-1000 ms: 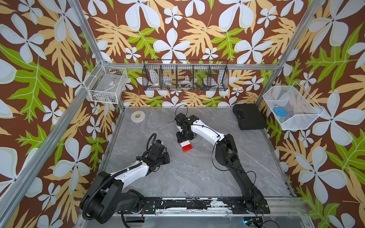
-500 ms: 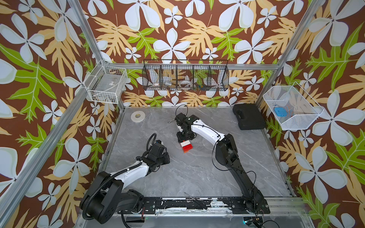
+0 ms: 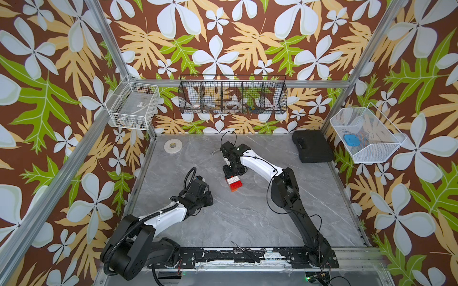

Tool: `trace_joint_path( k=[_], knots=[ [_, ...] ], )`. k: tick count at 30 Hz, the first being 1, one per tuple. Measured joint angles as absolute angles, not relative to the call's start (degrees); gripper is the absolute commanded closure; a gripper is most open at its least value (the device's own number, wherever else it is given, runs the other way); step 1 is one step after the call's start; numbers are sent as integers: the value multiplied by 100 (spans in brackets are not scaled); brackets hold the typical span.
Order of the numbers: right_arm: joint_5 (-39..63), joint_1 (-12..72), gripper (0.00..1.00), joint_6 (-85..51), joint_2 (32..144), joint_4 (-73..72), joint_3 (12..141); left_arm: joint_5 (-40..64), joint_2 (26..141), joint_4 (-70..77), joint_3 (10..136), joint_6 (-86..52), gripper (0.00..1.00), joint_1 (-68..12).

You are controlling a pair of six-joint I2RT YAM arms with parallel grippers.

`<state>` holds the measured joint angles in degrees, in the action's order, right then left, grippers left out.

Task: Assemble a rectangle with lego
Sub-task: Assemble the lego brick with the lego brick.

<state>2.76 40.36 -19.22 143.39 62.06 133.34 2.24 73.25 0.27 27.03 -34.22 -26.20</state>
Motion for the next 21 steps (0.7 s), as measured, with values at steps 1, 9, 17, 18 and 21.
trace_joint_path(
  k=[1,9,17,18,21],
  knots=[
    [305,4036,59,-1922,14341,6206,13334,224,7328,27,2703,-3422,85,-2620],
    [447,4036,59,-1922,14348,6215,13382,226,7343,27,2700,-3422,85,-2620],
    [456,4038,59,-1903,14396,6222,13382,246,7349,27,2698,-3422,85,-2620],
    [456,4038,59,-1903,14396,6222,13382,246,7349,27,2698,-3422,85,-2620],
    [460,4038,59,-1894,14411,6226,13391,246,7349,27,2696,-3420,85,-2620]
  ],
)
